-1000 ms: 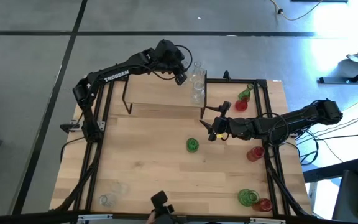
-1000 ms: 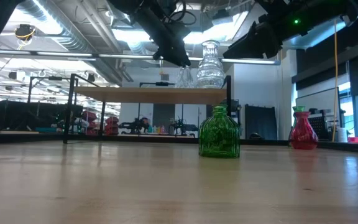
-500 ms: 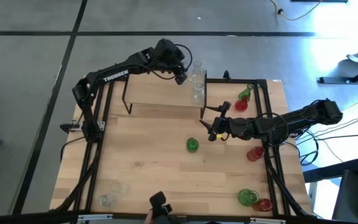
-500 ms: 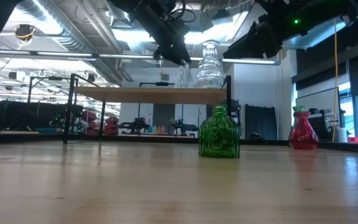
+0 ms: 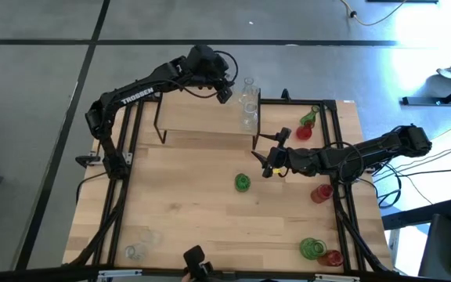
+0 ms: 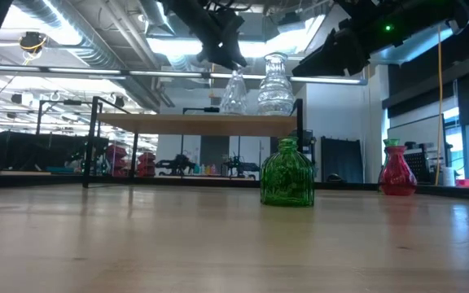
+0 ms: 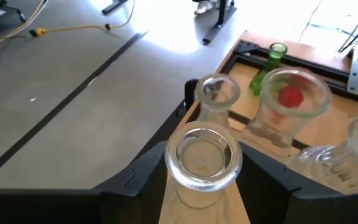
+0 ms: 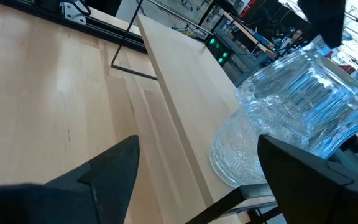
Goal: Sort vases onto shelf
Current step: Put the transparent vase on the shelf
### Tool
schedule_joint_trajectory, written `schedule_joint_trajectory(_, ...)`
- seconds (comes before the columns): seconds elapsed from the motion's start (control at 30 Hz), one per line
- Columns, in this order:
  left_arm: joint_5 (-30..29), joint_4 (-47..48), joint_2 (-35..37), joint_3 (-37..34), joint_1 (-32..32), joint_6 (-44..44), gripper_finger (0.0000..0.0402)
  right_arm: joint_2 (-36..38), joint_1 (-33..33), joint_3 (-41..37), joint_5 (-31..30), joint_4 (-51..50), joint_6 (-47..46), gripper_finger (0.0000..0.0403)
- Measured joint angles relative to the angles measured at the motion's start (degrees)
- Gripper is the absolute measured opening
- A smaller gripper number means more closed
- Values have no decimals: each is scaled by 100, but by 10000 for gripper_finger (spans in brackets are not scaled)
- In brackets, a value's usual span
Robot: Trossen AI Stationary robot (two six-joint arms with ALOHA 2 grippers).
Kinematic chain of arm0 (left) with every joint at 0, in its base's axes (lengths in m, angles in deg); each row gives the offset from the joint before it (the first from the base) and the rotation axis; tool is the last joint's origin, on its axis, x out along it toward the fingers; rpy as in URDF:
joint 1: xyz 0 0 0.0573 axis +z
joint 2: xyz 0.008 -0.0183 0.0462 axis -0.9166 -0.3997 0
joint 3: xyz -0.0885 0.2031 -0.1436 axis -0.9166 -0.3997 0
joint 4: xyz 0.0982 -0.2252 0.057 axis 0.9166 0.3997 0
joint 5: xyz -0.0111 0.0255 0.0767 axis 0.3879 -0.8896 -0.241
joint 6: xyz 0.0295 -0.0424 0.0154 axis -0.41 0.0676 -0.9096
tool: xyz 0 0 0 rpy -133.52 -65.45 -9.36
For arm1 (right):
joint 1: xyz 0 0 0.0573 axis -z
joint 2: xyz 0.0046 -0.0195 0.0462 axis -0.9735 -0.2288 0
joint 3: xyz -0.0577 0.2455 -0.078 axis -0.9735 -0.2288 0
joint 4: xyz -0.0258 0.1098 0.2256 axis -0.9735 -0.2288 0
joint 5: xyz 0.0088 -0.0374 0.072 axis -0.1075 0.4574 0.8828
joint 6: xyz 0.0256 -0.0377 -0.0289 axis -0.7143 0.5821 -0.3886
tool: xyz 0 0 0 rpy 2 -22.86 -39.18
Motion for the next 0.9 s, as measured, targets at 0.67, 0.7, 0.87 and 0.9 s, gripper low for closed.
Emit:
schedule_joint_trajectory(0.67,-57,-125,-324,2,-73,24,170,2,0,0,2,0,-15,316)
schedule_joint_trajectory(0.7,-48,-124,-330,2,-72,25,170,2,0,0,10,0,-15,316)
schedule_joint_trajectory(0.87,-64,-207,-345,2,-103,27,170,2,-2,0,44,-4,-15,316)
schedule_joint_trajectory(0.9,-66,-205,-345,2,-122,29,170,2,0,0,44,-2,-15,316)
